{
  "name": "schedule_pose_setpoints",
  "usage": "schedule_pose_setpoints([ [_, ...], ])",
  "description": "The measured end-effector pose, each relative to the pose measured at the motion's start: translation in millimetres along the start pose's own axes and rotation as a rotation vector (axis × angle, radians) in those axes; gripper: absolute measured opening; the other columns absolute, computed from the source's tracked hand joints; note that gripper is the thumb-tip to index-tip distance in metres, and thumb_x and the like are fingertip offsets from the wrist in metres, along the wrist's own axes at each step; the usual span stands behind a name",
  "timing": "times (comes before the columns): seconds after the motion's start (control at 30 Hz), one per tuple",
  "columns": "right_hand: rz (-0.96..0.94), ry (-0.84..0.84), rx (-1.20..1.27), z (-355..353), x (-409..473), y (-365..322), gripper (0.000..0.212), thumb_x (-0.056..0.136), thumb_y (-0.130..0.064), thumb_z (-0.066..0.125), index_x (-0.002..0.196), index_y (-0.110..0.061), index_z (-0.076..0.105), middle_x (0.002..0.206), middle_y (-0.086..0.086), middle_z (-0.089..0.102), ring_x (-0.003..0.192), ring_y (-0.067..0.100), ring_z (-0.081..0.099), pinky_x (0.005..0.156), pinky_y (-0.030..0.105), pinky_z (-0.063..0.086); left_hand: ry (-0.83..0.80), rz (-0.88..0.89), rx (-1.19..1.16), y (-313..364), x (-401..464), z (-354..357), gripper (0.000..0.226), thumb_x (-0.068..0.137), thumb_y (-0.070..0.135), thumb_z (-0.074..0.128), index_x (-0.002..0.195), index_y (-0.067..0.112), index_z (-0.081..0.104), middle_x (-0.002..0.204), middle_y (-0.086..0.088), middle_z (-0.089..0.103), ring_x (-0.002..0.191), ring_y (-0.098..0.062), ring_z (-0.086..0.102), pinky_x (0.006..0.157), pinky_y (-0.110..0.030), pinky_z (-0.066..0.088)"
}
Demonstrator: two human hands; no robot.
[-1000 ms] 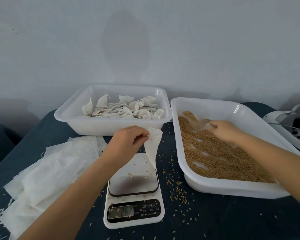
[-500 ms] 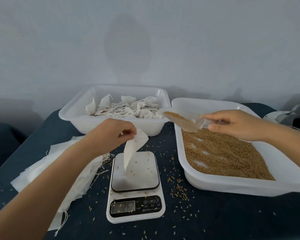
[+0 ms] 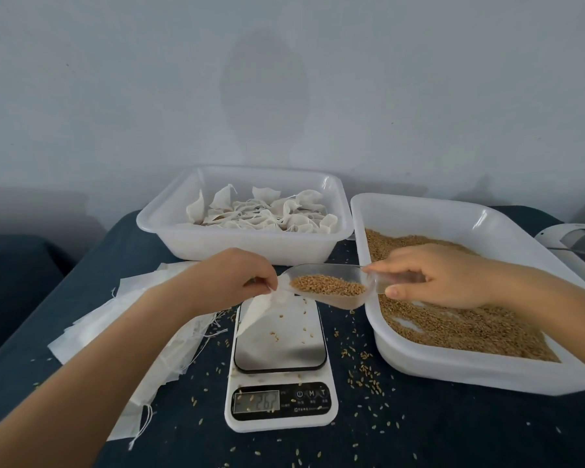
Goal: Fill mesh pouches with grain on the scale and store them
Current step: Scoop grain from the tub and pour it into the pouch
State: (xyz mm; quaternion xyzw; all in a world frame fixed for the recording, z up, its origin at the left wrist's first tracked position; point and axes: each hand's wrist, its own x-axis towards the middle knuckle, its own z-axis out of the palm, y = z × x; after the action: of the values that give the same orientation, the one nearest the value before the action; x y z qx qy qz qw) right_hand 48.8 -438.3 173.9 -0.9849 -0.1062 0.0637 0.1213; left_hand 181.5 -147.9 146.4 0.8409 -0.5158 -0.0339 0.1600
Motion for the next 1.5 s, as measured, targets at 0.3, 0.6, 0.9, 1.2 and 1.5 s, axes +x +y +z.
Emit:
schedule_pose_setpoints([
  [0.3,0.035,-0.099,-0.079,-23.3,1.7,-15.5,0.046,0.093,-0.037,0.055,0.137,-0.038,0.044,0.101,-0.02,0.053,0.089,-0.008,0.049,0.076,0.006,0.038,0.012,0.032,-0.004,9.9,3.9,-2.7,0.012,0.091,0.017,0.059,0.096,0.021,0.07,0.085,0.021,0.058,0.077,0.016,0.049,0.071,-0.001,0.035],
  [0.6,0.055,-0.166,-0.199,-49.4,9.3,-30.6,0.042,0.092,-0.04,0.055,0.134,-0.039,0.049,0.094,-0.027,0.051,0.084,-0.012,0.049,0.069,0.001,0.035,0.033,0.055,0.017,20.3,5.5,0.7,0.016,0.092,0.018,0.058,0.1,0.017,0.071,0.098,0.01,0.066,0.08,0.003,0.05,0.081,-0.015,0.042],
  [0.9,0.035,-0.249,-0.27,-70.3,14.6,-46.8,0.039,0.092,-0.04,0.055,0.13,-0.042,0.052,0.085,-0.024,0.054,0.081,-0.019,0.05,0.069,0.006,0.038,0.061,0.074,0.031,25.7,7.4,0.3,0.017,0.092,0.019,0.057,0.099,0.015,0.072,0.099,0.007,0.068,0.087,-0.006,0.058,0.083,-0.022,0.044],
  [1.2,0.052,-0.328,-0.364,-83.7,18.6,-67.1,0.031,0.091,-0.04,0.055,0.121,-0.039,0.06,0.096,-0.004,0.065,0.086,0.013,0.059,0.077,0.028,0.046,0.068,0.087,0.014,29.9,8.6,3.0,0.018,0.092,0.02,0.058,0.102,0.017,0.072,0.1,0.006,0.069,0.091,-0.008,0.06,0.084,-0.025,0.044],
  [1.5,0.076,-0.327,-0.407,-92.1,21.0,-78.3,0.03,0.09,-0.04,0.057,0.119,-0.039,0.062,0.087,-0.01,0.065,0.075,0.003,0.055,0.066,0.019,0.041,0.086,0.078,0.038,28.8,6.9,4.1,0.018,0.093,0.02,0.055,0.097,0.016,0.072,0.098,0.008,0.068,0.091,-0.007,0.059,0.085,-0.024,0.043],
])
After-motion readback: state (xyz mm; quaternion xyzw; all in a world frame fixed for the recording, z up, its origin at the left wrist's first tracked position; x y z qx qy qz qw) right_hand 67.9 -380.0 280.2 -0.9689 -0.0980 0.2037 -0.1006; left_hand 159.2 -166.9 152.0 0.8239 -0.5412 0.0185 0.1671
